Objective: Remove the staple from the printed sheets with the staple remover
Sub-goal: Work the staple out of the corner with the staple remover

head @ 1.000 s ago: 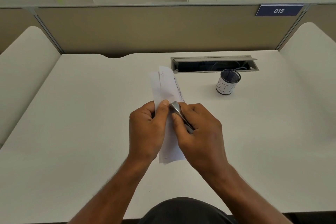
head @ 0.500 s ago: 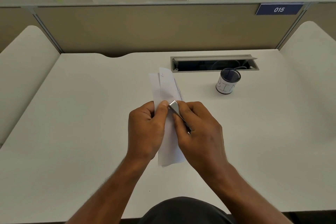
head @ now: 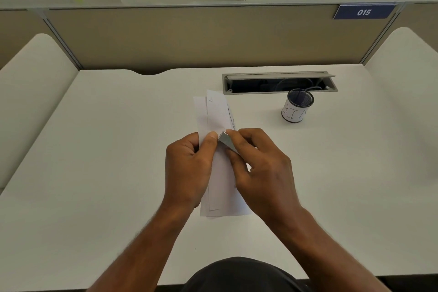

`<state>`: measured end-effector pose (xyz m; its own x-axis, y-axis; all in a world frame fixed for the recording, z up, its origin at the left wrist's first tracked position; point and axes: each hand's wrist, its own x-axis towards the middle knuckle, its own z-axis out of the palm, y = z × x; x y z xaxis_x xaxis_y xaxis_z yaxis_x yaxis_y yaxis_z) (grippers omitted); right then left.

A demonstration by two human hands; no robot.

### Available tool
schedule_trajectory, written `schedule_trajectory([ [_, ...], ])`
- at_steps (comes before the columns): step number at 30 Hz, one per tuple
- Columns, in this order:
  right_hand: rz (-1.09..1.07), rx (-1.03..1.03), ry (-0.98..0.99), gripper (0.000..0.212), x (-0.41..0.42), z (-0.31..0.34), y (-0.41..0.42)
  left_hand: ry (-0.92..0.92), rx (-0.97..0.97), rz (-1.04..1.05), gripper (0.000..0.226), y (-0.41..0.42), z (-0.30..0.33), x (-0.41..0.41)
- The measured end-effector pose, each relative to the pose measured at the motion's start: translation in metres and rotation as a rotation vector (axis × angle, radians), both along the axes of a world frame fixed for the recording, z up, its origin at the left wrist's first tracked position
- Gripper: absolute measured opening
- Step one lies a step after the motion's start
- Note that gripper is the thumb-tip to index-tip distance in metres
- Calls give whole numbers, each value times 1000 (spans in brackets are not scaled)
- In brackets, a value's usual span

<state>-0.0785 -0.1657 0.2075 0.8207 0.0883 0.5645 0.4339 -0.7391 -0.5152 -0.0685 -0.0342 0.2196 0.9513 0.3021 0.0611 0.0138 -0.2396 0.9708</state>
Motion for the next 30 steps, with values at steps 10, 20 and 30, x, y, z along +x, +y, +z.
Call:
schedule_trajectory([
  [10, -39, 209, 139, 25, -10, 0, 9, -34, 11, 33, 38, -5, 1, -2],
  [20, -111, 144, 106, 23, -10, 4, 14, -34, 18, 38, 36, -7, -1, -5],
  [30, -74, 85, 76, 29, -8, 2, 12, -33, 46, 25, 40, -3, 0, -2],
])
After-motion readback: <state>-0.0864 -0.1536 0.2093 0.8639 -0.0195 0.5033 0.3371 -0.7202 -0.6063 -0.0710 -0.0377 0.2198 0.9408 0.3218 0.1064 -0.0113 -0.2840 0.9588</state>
